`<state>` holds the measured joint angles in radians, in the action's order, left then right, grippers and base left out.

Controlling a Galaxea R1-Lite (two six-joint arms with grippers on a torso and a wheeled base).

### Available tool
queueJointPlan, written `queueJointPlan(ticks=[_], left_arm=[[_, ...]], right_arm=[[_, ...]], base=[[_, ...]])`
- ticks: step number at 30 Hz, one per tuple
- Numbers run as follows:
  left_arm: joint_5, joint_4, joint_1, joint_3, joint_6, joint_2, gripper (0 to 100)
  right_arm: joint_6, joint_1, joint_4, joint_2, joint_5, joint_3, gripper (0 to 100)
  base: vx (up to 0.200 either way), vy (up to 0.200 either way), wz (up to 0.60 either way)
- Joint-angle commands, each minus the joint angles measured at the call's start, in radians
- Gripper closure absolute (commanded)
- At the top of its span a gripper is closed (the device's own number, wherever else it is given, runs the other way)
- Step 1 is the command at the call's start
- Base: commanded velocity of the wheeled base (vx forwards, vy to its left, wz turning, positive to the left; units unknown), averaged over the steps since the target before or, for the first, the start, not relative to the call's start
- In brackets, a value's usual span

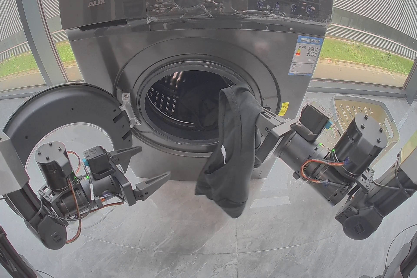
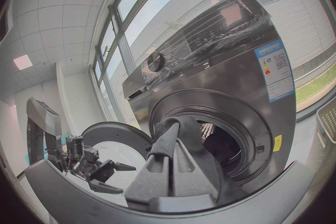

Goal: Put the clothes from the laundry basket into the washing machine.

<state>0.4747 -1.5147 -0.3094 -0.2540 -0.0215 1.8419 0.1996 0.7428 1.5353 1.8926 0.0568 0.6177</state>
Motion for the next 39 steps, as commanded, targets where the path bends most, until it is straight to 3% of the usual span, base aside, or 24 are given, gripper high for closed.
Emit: queueJointPlan(ticks=[1, 9, 31, 39], left_arm=[[0.004, -0.001, -0.030, -0.002, 0.000, 0.074, 0], [0.004, -0.001, -0.047, -0.021, -0.012, 0.155, 0], [0.005, -0.002, -0.074, -0.110, -0.011, 0.298, 0], [-0.002, -0.001, -0.073, -0.234, -0.011, 0.384, 0]], right_arm=[[-0.002, 0.018, 0.003, 0.002, -0.014, 0.014, 100], [0.000, 0.056, -0.007, 0.010, -0.051, 0.071, 100], [-0.003, 0.113, 0.005, 0.095, -0.041, 0.129, 100], [-0.011, 0.135, 0.006, 0.094, -0.038, 0.131, 100]], base=[[0.000, 0.000, 0.00], [0.000, 0.000, 0.00], [0.000, 0.000, 0.00], [0.000, 0.000, 0.00]])
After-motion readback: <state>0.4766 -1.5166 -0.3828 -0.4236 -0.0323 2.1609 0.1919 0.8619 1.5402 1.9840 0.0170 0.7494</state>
